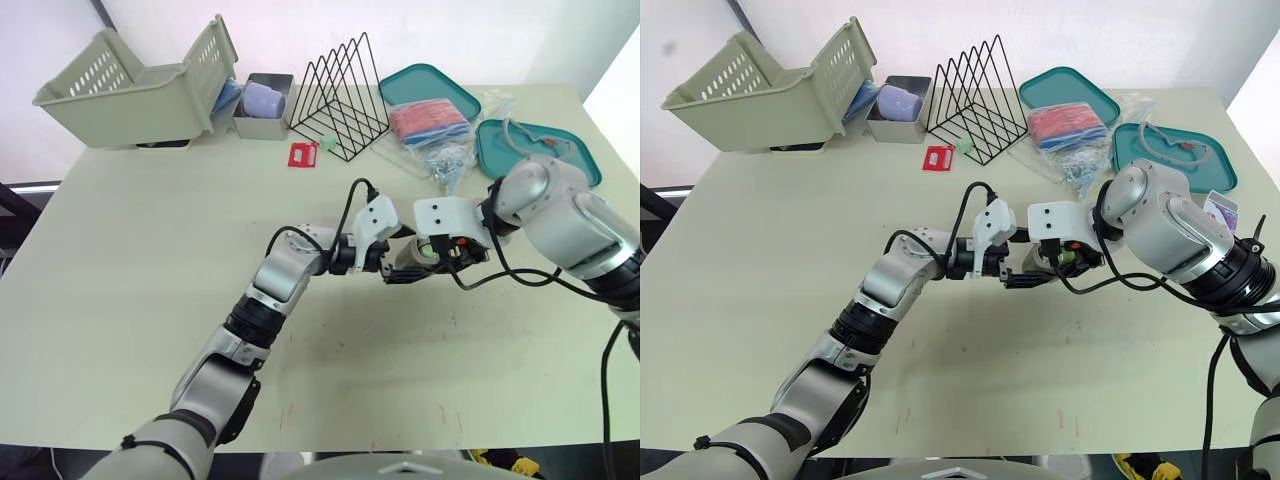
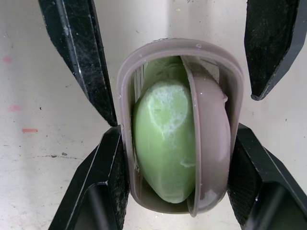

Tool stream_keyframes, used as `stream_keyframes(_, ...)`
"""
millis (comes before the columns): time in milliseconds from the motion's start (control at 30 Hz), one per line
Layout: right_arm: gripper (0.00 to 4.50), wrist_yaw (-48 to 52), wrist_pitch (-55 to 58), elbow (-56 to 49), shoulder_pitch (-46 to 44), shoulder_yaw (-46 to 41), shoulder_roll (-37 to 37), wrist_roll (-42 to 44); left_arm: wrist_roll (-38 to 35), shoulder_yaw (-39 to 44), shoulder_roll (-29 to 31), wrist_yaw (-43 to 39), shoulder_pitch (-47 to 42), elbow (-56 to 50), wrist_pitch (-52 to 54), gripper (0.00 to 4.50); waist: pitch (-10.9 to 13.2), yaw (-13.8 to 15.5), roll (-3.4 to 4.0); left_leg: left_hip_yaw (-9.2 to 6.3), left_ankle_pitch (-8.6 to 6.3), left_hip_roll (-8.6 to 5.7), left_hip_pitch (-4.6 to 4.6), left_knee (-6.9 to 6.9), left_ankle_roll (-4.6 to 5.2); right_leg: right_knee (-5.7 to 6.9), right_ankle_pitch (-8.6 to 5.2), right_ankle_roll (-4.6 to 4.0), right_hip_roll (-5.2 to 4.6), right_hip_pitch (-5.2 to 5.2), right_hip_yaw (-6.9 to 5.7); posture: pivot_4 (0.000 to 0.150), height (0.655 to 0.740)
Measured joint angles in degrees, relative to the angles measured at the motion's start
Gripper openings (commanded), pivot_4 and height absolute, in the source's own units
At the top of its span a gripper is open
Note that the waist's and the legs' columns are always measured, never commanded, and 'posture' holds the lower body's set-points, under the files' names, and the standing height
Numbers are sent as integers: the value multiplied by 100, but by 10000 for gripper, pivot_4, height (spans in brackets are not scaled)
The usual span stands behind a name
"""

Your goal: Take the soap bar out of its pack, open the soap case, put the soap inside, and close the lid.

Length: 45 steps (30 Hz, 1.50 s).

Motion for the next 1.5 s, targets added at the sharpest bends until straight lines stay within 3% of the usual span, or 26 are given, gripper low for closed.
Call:
stream_keyframes(367, 20400, 37, -95, 86, 26, -66, 52, -28, 8, 8, 67, -169, -136, 30, -190, 45000, 0, -6, 0, 0, 1, 0, 1, 0, -1, 2, 0, 0, 0, 0, 0, 1500, 7400)
stream_keyframes(433, 20400, 53, -105, 112, 32, -91, 69, -29, 12, 7, 67, -192, -136, 51, -225, 39857, 0, -6, 0, 0, 0, 0, 1, 0, -1, 2, 0, 0, 0, 0, 0, 1500, 7400)
stream_keyframes(567, 20400, 60, -86, 142, 44, -118, 82, -47, 54, -47, 49, -298, -141, 102, -360, 23886, 0, -2, 0, 0, 1, 0, 0, 0, -1, 2, 0, 0, 0, 0, 0, 1500, 7400)
stream_keyframes(600, 20400, 68, -82, 149, 44, -121, 87, -46, 87, -58, 50, -315, -148, 102, -399, 21619, 0, -2, 0, 1, 1, 0, 1, 0, -2, 3, 0, 0, 0, 0, 0, 1500, 7400)
stream_keyframes(1500, 20400, 76, -114, 151, 116, -221, 173, -107, 343, -57, 58, -550, -179, 292, -936, 20651, 0, -7, 0, 1, 1, 0, 1, 0, -1, 3, 0, 0, 1, -1, 0, 1500, 7400)
